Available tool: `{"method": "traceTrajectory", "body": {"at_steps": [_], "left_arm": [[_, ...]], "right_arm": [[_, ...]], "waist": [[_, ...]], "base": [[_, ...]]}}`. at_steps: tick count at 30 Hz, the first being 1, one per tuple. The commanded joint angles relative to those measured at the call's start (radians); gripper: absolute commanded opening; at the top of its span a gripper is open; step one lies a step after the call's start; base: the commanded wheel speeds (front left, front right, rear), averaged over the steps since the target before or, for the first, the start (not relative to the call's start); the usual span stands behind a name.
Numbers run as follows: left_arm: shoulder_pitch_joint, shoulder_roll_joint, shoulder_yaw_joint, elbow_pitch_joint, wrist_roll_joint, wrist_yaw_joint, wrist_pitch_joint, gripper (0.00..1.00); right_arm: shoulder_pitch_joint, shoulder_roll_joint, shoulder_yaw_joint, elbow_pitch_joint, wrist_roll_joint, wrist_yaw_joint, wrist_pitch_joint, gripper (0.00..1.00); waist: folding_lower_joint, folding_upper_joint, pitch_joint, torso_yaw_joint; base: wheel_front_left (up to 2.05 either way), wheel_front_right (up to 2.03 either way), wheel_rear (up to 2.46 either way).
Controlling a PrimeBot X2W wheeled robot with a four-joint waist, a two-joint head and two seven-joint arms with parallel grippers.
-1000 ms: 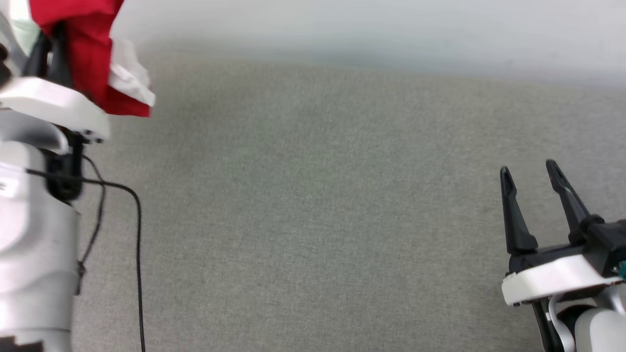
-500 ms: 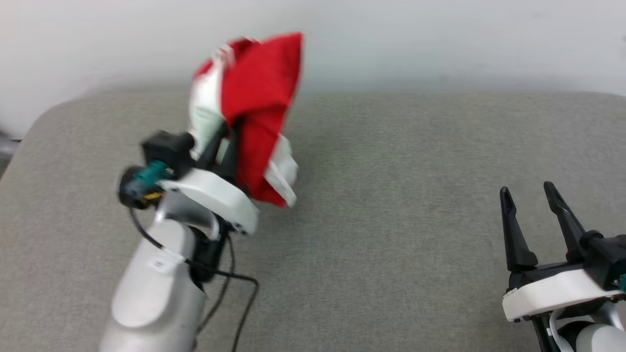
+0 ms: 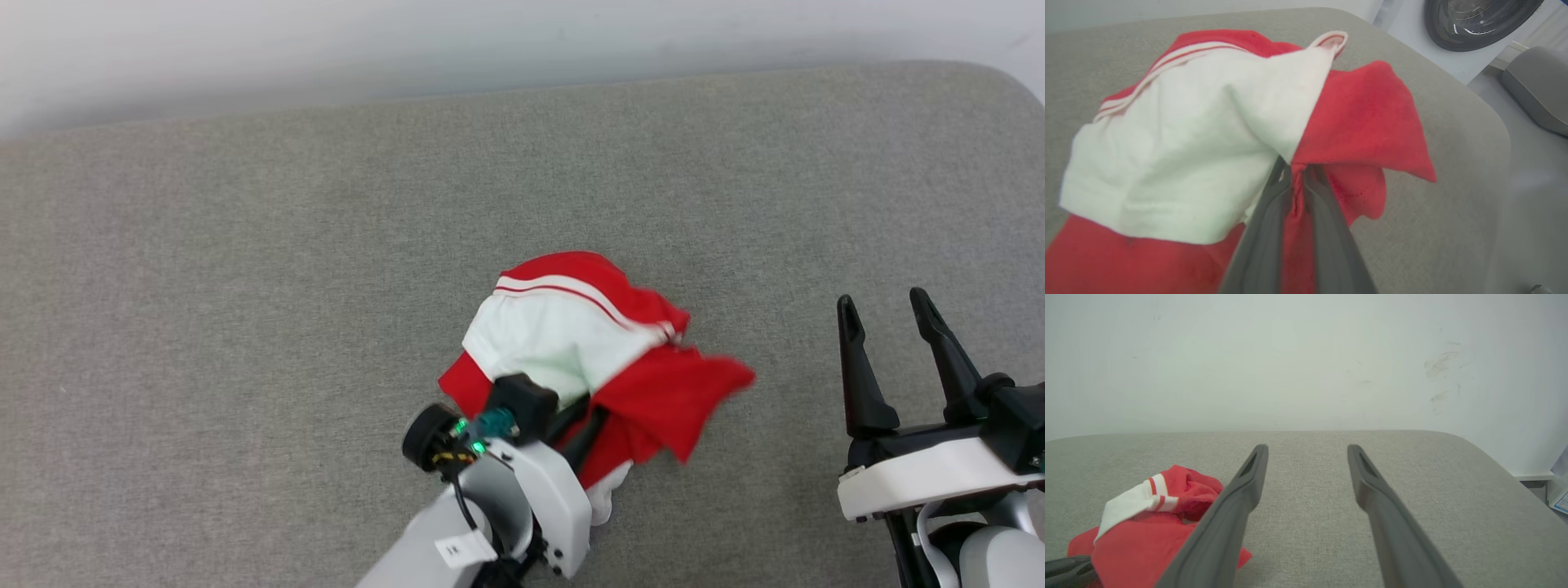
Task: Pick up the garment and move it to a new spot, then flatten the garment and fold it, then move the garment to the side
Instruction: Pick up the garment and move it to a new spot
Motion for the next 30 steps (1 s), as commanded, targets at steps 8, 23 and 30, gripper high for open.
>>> {"method": "traceTrajectory", "body": {"at_steps": [8,23,30], "left_arm": [[0.002,-0.004,-0.11,0.025,-0.016,-0.004,-0.083,1.0],[0.065,0.051,0.089,-0.096,-0.028,0.144,-0.227,1.0],[0.15,0.112,0.247,-0.156,-0.019,0.21,-0.227,1.0]], "right_arm": [[-0.016,0.002,-0.01,0.025,0.0,0.0,-0.012,1.0],[0.061,0.002,-0.009,0.019,-0.009,0.0,0.031,1.0],[0.094,0.002,-0.013,0.017,0.001,0.0,0.047,1.0]], "waist": [[0.0,-0.0001,-0.004,0.013],[0.0,-0.0001,-0.131,0.065],[0.0,-0.0001,-0.165,0.077]], "base": [[0.0,0.0,0.0],[0.0,0.0,0.0],[0.0,0.0,0.0]]}}
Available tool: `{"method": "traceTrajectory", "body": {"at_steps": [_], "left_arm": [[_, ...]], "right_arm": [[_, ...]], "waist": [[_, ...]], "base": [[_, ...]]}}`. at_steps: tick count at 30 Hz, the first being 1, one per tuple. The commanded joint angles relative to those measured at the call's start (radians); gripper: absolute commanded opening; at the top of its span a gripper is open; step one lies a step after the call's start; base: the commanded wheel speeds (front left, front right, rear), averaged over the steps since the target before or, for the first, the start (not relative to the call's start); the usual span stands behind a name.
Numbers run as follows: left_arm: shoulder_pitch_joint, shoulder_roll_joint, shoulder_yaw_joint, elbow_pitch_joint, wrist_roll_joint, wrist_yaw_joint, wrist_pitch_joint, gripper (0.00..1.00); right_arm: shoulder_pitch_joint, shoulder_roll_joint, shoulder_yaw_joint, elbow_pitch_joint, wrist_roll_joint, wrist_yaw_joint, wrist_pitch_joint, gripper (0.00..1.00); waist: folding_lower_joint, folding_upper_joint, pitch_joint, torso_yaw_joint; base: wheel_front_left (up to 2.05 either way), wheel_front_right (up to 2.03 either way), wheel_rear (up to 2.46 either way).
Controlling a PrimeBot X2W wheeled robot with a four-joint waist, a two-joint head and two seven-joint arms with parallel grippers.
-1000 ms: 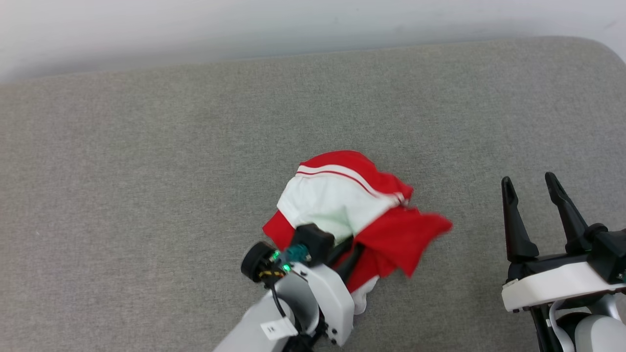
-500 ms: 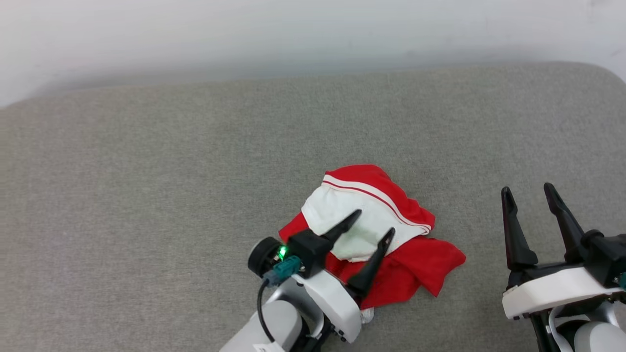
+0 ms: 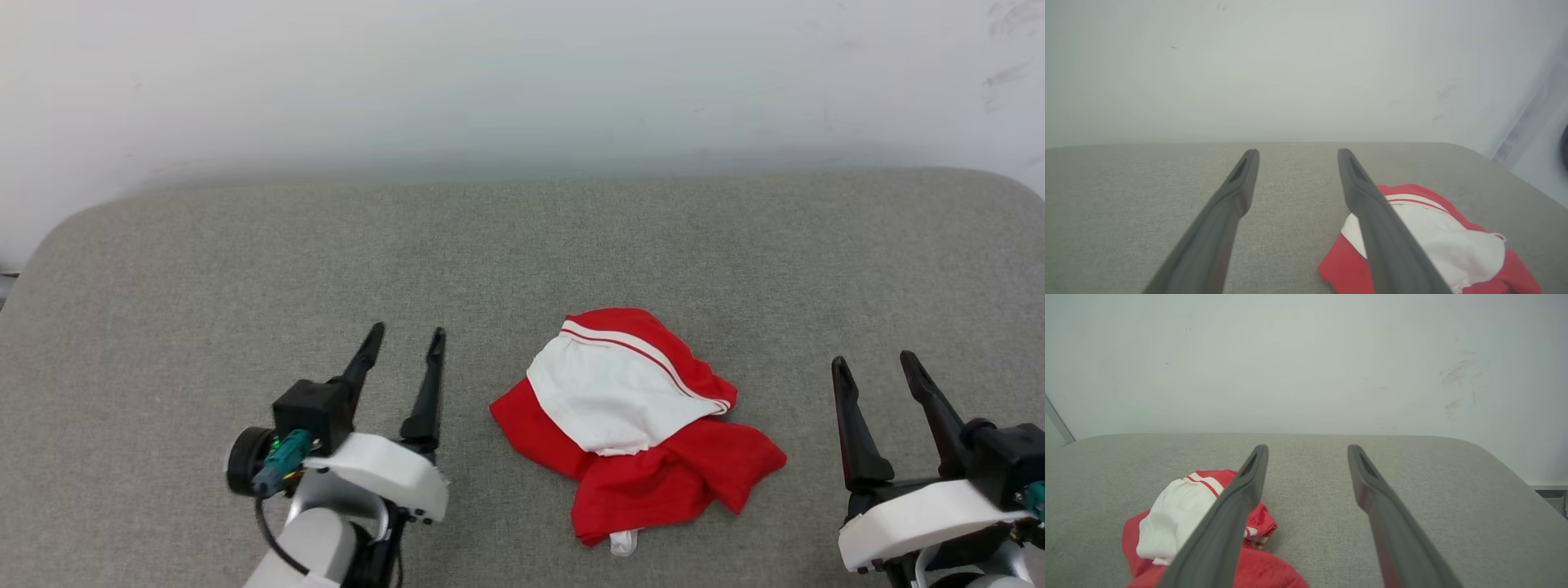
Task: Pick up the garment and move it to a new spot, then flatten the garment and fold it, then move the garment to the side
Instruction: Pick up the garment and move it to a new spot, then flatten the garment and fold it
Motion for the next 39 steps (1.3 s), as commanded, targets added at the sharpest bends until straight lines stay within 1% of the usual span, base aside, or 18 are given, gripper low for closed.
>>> {"method": "traceTrajectory", "body": {"at_steps": [1,6,10,13,19,30,31,35,39], "left_arm": [[0.025,0.018,0.026,-0.009,0.004,0.013,-0.004,1.0],[0.1,0.055,0.093,-0.027,0.002,0.029,-0.004,1.0],[0.143,0.081,0.122,-0.043,0.003,0.04,-0.005,1.0],[0.166,0.096,0.126,-0.054,0.003,0.044,-0.005,1.0],[0.175,0.112,0.119,-0.067,0.0,0.037,0.015,1.0],[0.169,0.122,0.115,-0.086,-0.007,0.047,0.034,1.0],[0.166,0.123,0.113,-0.088,-0.006,0.046,0.035,1.0],[0.136,0.118,0.087,-0.095,-0.02,0.017,0.081,1.0],[0.086,0.108,0.04,-0.091,-0.052,-0.031,0.208,1.0]], "right_arm": [[0.014,0.002,-0.001,0.003,0.002,0.0,0.003,1.0],[0.043,0.002,-0.001,0.007,0.007,0.0,0.014,1.0],[0.061,0.002,-0.003,0.01,0.016,0.0,0.019,1.0],[0.077,0.002,-0.002,0.004,0.019,0.0,0.023,1.0],[0.088,0.002,-0.005,-0.005,0.024,0.0,0.028,1.0],[0.08,0.002,-0.005,0.002,0.025,0.0,0.024,1.0],[0.079,0.002,-0.006,0.003,0.025,0.0,0.024,1.0],[0.073,0.002,-0.009,0.005,0.026,0.0,0.024,1.0],[0.068,0.002,-0.006,0.002,0.023,0.0,0.029,1.0]], "waist": [[0.0,-0.0001,-0.014,0.003],[0.0,-0.0001,-0.048,0.004],[0.0,-0.0001,-0.06,0.005],[0.0,-0.0001,-0.067,0.006],[0.0,-0.0001,-0.067,0.01],[0.0,-0.0001,-0.061,0.011],[0.0,-0.0001,-0.061,0.011],[0.0,-0.0001,-0.057,0.013],[0.0,-0.0001,-0.05,0.011]], "base": [[0.0,0.0,0.0],[0.0,0.0,0.0],[0.0,0.0,0.0],[0.0,0.0,0.0],[0.0,0.0,0.0],[0.0,0.0,0.0],[0.0,0.0,0.0],[0.0,0.0,0.0],[0.0,0.0,0.0]]}}
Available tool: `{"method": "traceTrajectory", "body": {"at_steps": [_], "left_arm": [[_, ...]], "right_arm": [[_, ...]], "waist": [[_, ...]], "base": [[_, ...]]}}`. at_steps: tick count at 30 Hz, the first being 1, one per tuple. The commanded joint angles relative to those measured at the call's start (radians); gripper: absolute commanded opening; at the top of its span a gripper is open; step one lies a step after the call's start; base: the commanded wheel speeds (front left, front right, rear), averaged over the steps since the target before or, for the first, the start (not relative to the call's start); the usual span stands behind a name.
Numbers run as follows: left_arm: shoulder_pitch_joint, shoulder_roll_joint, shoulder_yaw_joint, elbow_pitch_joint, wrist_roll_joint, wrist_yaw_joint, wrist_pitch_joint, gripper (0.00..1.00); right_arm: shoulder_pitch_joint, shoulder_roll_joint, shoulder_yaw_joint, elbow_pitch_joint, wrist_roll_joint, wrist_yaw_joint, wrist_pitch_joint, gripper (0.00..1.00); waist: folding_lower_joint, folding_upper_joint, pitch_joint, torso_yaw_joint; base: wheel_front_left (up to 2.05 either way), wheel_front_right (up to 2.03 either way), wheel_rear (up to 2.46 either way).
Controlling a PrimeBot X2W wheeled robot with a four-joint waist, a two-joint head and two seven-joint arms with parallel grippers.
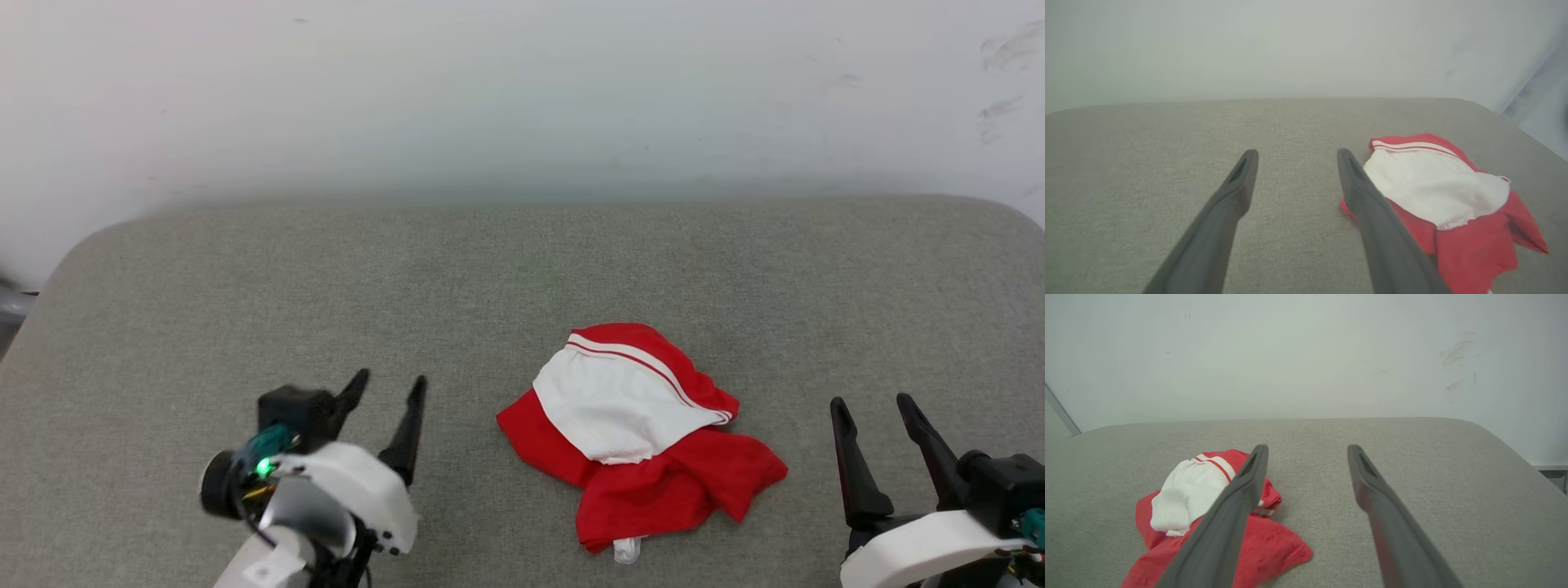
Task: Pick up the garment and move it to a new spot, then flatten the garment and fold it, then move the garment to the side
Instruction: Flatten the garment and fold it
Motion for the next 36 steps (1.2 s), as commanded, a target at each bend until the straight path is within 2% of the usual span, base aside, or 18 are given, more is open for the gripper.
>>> {"method": "traceTrajectory", "body": {"at_steps": [1,9,16,23,28,29,31,36], "left_arm": [[-0.024,0.0,-0.01,-0.003,-0.006,-0.012,0.025,1.0],[-0.199,-0.034,-0.133,-0.003,-0.058,-0.11,0.326,1.0],[-0.334,-0.073,-0.229,0.077,-0.109,-0.151,0.543,1.0],[-0.434,-0.083,-0.307,0.196,-0.103,-0.168,0.648,1.0],[-0.477,-0.1,-0.361,0.277,-0.106,-0.173,0.667,1.0],[-0.483,-0.105,-0.369,0.289,-0.112,-0.174,0.662,0.51],[-0.498,-0.107,-0.382,0.305,-0.108,-0.174,0.643,0.0],[-0.532,-0.101,-0.405,0.325,-0.107,-0.176,0.585,0.0]], "right_arm": [[-0.008,0.002,0.002,-0.001,-0.003,0.0,0.0,1.0],[-0.04,0.002,0.01,-0.004,-0.005,0.0,-0.001,1.0],[-0.075,0.002,0.021,0.0,0.001,0.0,-0.011,1.0],[-0.109,0.002,0.027,0.028,0.012,0.0,-0.033,1.0],[-0.126,0.002,0.031,0.045,0.017,0.0,-0.045,1.0],[-0.13,0.002,0.031,0.046,0.019,0.0,-0.047,1.0],[-0.133,0.002,0.029,0.049,0.02,0.0,-0.049,1.0],[-0.137,0.002,0.018,0.058,0.015,0.0,-0.051,1.0]], "waist": [[0.0,0.0,0.005,-0.003],[0.0,0.0,0.066,-0.034],[0.0,0.0,0.131,-0.086],[0.0,0.0,0.187,-0.127],[0.0,0.0,0.208,-0.138],[0.0,0.0,0.211,-0.139],[0.0,0.0,0.215,-0.138],[0.0,0.0,0.209,-0.12]], "base": [[0.0,0.0,0.0],[0.0,0.0,0.0],[0.0,0.0,0.0],[0.0,0.0,0.0],[0.0,0.0,0.0],[0.0,0.0,0.0],[0.0,0.0,0.0],[0.0,0.0,0.0]]}}
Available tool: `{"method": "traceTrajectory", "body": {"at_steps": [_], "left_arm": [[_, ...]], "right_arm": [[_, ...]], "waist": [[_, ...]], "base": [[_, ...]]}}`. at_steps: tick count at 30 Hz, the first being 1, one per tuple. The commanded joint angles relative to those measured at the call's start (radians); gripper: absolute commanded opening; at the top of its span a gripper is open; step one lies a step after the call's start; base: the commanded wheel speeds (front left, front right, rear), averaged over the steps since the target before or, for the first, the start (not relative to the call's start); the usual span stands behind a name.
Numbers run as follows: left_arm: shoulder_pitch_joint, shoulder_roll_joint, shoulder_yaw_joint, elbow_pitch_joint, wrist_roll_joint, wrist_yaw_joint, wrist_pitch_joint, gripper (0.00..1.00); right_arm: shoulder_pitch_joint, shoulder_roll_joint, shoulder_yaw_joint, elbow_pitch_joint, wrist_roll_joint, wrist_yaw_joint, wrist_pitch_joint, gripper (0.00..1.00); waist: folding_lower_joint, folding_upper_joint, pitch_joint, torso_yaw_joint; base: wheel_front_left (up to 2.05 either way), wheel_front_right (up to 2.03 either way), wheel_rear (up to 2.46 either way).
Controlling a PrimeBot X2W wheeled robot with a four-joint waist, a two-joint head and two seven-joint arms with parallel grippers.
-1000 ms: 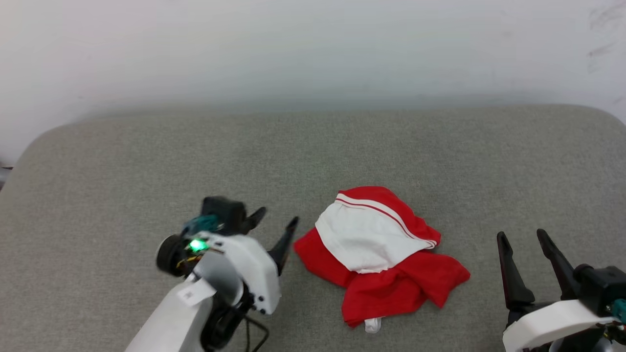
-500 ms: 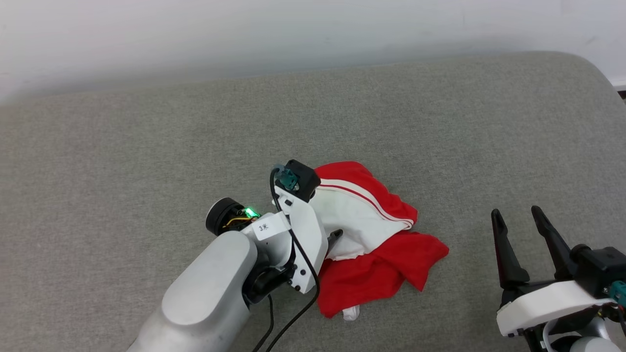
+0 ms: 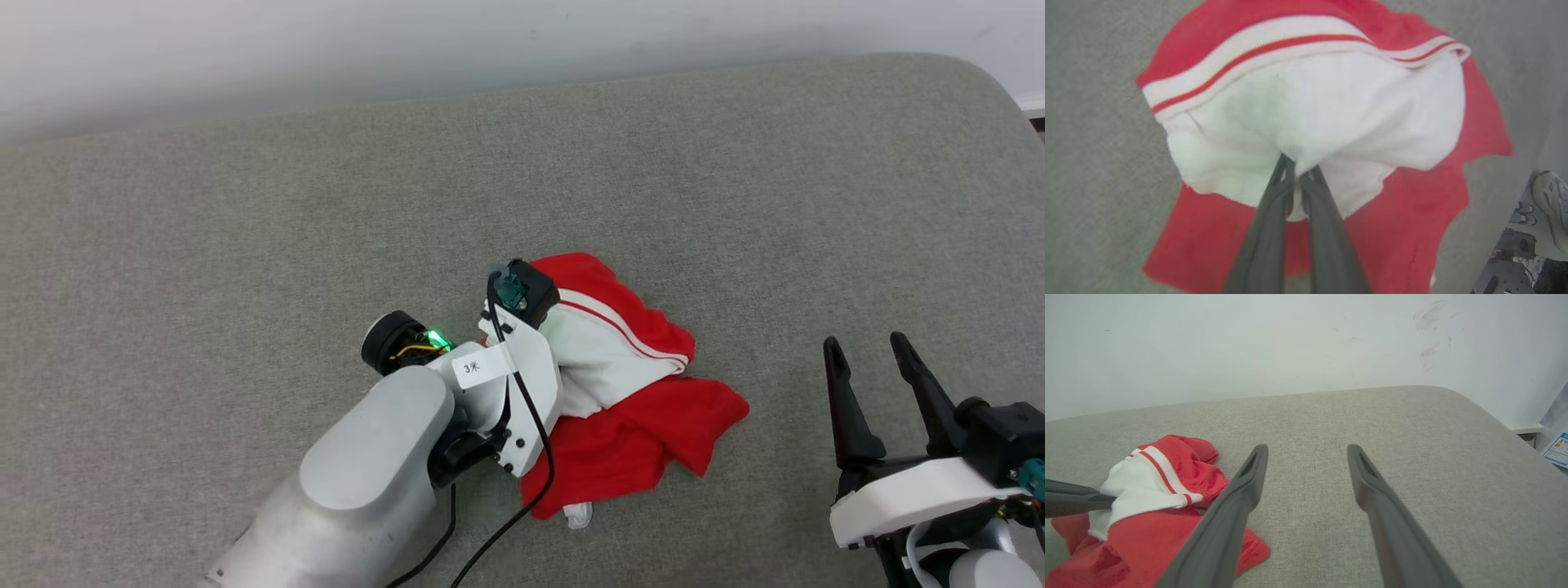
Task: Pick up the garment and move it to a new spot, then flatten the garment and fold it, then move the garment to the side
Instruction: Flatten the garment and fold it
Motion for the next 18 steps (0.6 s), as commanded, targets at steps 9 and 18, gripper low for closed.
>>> {"method": "traceTrajectory", "body": {"at_steps": [9,18], "left_arm": [[-0.046,0.088,0.03,-0.087,0.028,0.018,-0.114,0.0],[0.144,0.255,0.111,-0.277,-0.003,0.135,-0.112,0.0]], "right_arm": [[0.019,0.001,-0.024,0.013,0.004,0.0,0.003,1.0],[0.046,0.001,-0.041,0.003,0.01,0.0,0.015,1.0]], "waist": [[-0.0001,0.0,-0.063,0.071],[-0.0001,0.0,-0.102,0.127]], "base": [[0.0,0.0,0.0],[0.0,0.0,0.0]]}}
